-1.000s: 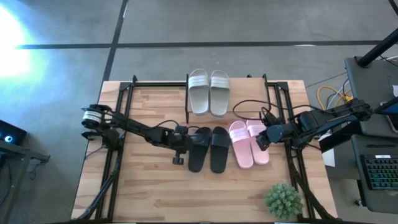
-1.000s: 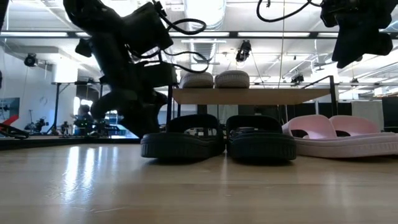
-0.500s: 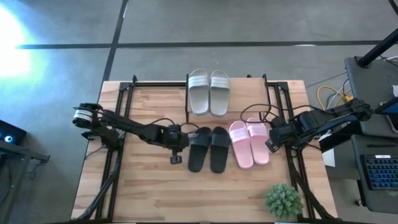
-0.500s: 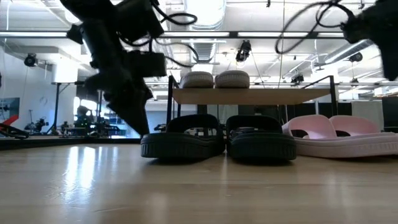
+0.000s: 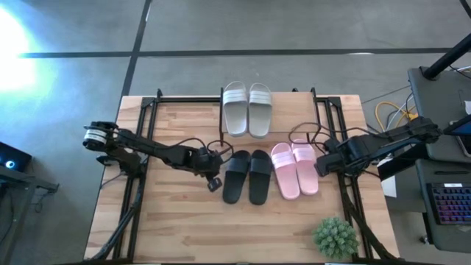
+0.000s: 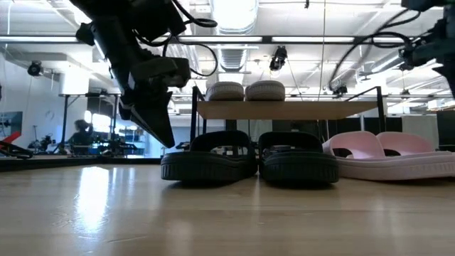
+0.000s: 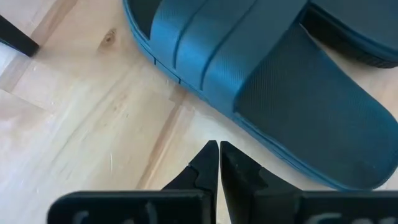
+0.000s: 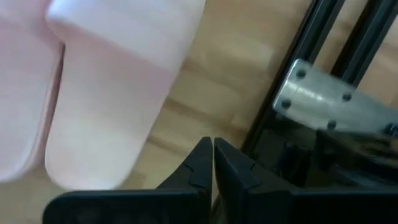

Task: Pick and place slides into the shelf
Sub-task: Adjust the slides on the table

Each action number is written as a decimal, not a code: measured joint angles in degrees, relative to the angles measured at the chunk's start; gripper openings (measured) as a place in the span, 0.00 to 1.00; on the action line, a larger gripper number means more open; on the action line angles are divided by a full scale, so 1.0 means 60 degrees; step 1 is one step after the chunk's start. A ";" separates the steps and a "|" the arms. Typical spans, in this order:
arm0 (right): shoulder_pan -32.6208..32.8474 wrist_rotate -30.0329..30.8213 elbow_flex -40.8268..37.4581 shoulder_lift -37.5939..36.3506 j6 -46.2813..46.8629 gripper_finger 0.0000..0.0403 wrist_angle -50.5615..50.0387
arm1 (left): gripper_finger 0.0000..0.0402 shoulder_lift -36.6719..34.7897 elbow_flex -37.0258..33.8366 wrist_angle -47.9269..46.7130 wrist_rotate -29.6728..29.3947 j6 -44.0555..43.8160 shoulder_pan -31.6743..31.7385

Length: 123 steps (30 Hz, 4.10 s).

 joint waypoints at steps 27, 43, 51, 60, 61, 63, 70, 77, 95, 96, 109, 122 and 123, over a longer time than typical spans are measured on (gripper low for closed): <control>-0.0103 0.0117 -0.1341 0.1588 -0.5817 0.02 0.2400 | 0.00 0.0007 -0.0010 -0.0173 0.0336 0.0011 0.0000; -0.0103 -0.0497 -0.2081 0.2116 -0.5516 0.02 0.4044 | 0.00 0.0007 -0.0025 -0.0256 0.0298 0.0015 0.0000; -0.0103 -0.0643 -0.2174 0.3122 -0.6176 0.02 0.4585 | 0.00 0.0007 -0.0025 -0.0256 0.0300 0.0015 -0.0003; -0.0103 -0.0698 -0.1621 0.3766 -0.7212 0.02 0.4938 | 0.00 0.0007 -0.0025 -0.0252 0.0309 0.0004 -0.0004; -0.0103 -0.0677 -0.1561 0.3766 -0.7288 0.02 0.4906 | 0.00 0.0007 -0.0029 -0.0256 0.0310 0.0004 -0.0004; -0.0103 -0.0669 -0.1424 0.3752 -0.7418 0.02 0.4931 | 0.00 0.0007 -0.0029 -0.0247 0.0311 -0.0003 -0.0002; -0.0103 -0.0594 -0.1166 0.3759 -0.7552 0.02 0.4935 | 0.00 0.0011 -0.0029 -0.0249 0.0338 -0.0650 -0.0004; -0.0103 -0.0576 -0.1162 0.3737 -0.7589 0.02 0.4966 | 0.00 0.0011 -0.0033 -0.0253 0.0397 -0.1157 -0.0004; -0.0103 -0.0637 -0.1151 0.3741 -0.8098 0.02 0.5348 | 0.00 0.1054 -0.0044 0.1294 0.1615 -0.1151 -0.0459; -0.0103 -0.0637 -0.1151 0.3741 -0.8142 0.02 0.5340 | 0.00 0.1230 -0.0044 0.1499 0.1610 -0.1155 -0.0449; -0.0103 -0.0924 -0.1151 0.3730 -0.8167 0.02 0.5246 | 0.00 0.1635 0.0029 0.1883 0.0273 -0.1162 -0.0133; -0.0103 -0.0600 -0.1151 0.3723 -0.7636 0.02 0.4697 | 0.00 0.0801 0.0233 -0.0443 0.0000 -0.0939 -0.0015; -0.0103 -0.0571 -0.1148 0.3716 -0.7619 0.02 0.4695 | 0.00 0.0592 0.0217 -0.0614 -0.0133 -0.0939 -0.0039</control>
